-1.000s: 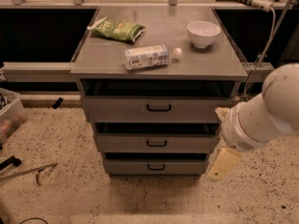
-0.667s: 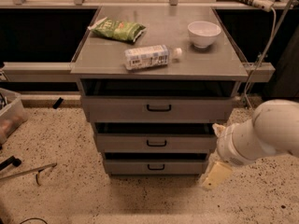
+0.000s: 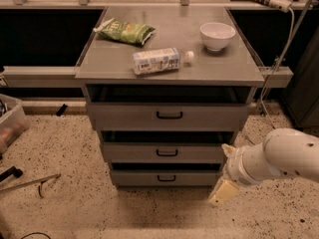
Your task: Open middle drawer
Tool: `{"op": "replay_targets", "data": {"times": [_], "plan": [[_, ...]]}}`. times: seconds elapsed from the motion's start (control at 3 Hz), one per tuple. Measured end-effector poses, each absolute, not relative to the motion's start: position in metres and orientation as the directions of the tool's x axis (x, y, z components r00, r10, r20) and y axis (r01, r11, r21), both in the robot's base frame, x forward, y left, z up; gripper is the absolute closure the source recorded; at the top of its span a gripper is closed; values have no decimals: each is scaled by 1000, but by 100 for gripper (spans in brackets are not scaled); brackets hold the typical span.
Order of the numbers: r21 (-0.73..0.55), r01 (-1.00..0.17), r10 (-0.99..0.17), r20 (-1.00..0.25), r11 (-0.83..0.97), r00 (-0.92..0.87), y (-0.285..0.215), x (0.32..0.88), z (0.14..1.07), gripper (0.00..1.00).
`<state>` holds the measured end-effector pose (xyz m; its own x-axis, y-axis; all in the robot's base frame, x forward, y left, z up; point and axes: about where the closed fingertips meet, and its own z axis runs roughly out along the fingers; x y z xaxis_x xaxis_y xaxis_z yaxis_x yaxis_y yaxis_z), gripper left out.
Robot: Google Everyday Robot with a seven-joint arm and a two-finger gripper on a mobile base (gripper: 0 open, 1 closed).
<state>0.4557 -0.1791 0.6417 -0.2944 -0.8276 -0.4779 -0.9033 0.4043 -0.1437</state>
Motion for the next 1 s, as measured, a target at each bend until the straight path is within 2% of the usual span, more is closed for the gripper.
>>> {"op": "replay_targets", "data": {"times": [0.33,1.0], "plan": [[-134,-902,-811,-506,410,-293,-173,459,611,0],[-168,-878,-741,-619,448,-259,-141,508,517,0]]}}
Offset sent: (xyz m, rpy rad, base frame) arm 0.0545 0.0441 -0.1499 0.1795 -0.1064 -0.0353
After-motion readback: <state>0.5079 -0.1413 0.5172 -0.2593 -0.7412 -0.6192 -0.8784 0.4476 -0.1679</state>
